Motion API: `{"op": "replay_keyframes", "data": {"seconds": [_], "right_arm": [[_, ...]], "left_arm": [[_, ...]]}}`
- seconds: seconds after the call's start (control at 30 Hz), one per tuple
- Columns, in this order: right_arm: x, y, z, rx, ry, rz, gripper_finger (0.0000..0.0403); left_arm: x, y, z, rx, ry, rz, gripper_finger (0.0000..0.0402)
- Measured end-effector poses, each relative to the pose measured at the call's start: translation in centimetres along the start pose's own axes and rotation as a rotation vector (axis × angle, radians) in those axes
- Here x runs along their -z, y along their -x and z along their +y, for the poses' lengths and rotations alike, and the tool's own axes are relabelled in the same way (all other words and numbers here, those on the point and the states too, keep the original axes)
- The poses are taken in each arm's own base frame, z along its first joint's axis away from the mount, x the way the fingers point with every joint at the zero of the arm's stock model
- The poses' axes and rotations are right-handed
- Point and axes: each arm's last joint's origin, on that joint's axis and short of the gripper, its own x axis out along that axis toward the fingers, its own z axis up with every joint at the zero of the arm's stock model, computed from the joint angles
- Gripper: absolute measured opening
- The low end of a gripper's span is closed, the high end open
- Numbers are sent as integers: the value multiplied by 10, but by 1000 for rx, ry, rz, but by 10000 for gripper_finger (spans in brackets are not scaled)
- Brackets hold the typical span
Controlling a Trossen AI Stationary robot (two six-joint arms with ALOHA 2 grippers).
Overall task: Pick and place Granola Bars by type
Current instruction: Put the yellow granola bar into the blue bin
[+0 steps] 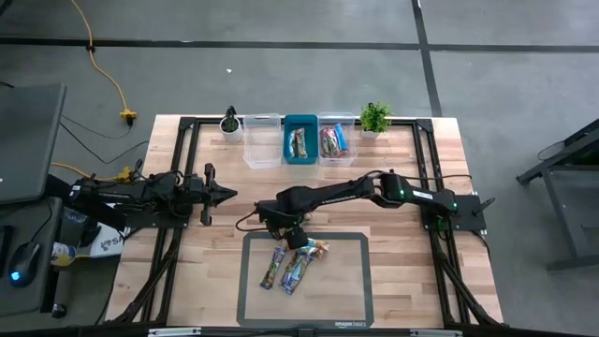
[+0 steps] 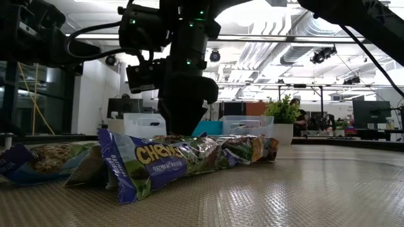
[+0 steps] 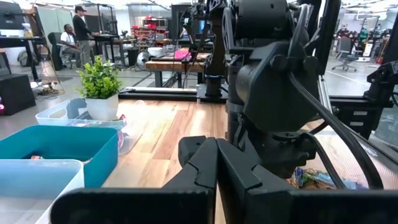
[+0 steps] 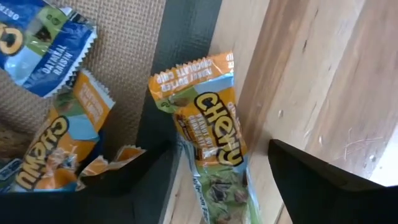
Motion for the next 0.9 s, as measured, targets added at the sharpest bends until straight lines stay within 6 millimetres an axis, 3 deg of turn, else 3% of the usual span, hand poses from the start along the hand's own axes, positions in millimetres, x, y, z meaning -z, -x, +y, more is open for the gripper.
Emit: {"op": "replay_keyframes", "data": {"seconds": [0.23,0.9], "right_arm": [[0,-2,0,-15,-4,-1,224],[2,-3,-8,-14,-73,4,90]], "left_arm": [[0,0,0,0,0,0,1],[0,0,0,1,0,0,1]]}}
